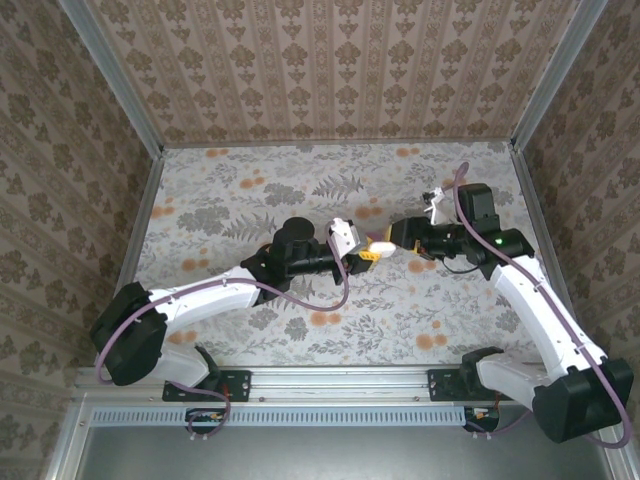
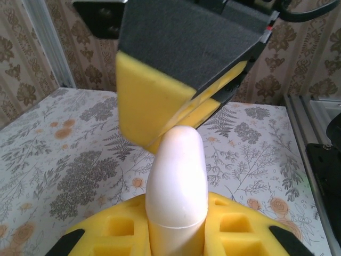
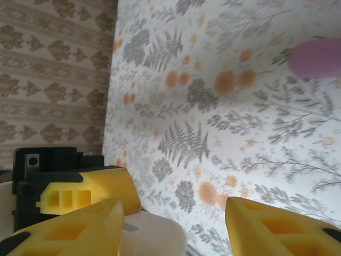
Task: Insert wireless bluetooth earbuds into charging case
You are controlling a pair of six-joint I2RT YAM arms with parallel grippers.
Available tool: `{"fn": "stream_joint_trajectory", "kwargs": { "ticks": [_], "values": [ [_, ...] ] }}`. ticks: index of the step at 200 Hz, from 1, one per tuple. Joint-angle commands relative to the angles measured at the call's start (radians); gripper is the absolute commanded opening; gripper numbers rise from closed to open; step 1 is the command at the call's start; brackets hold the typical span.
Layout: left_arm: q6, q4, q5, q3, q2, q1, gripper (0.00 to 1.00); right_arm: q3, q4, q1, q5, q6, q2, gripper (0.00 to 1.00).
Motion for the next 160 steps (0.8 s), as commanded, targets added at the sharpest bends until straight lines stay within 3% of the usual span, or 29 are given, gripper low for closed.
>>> {"fn": "stream_joint_trajectory", "kwargs": {
  "ticks": [1,32,74,120,160],
  "values": [
    [-0.11,-0.048,-0.04,0.026,-0.004,0.01,0.16,-0.035,-0.027,-0.009,0.198,-0.011,-0.07,0.58],
    [-0.295,-0.124,-0.069,-0.017,0.029,0.032,0.16,-0.113,0.031,-0.024,0.28,0.009,-0.129,0.61],
    [-0.506,-0.168,0.05,-0.032,0.138,0.096,0.17,-0.163,0.04,-0.031,0.291,0.021,-0.119,0.62],
    [-0.574,-0.262,0.167,0.073,0.318,0.144,0.16,-0.179,0.062,-0.034,0.277,0.035,-0.099,0.62],
    [-0.581,-0.346,0.116,0.143,0.391,0.14,0.15,-0.192,0.06,-0.037,0.274,0.034,-0.104,0.62]
  ]
}}
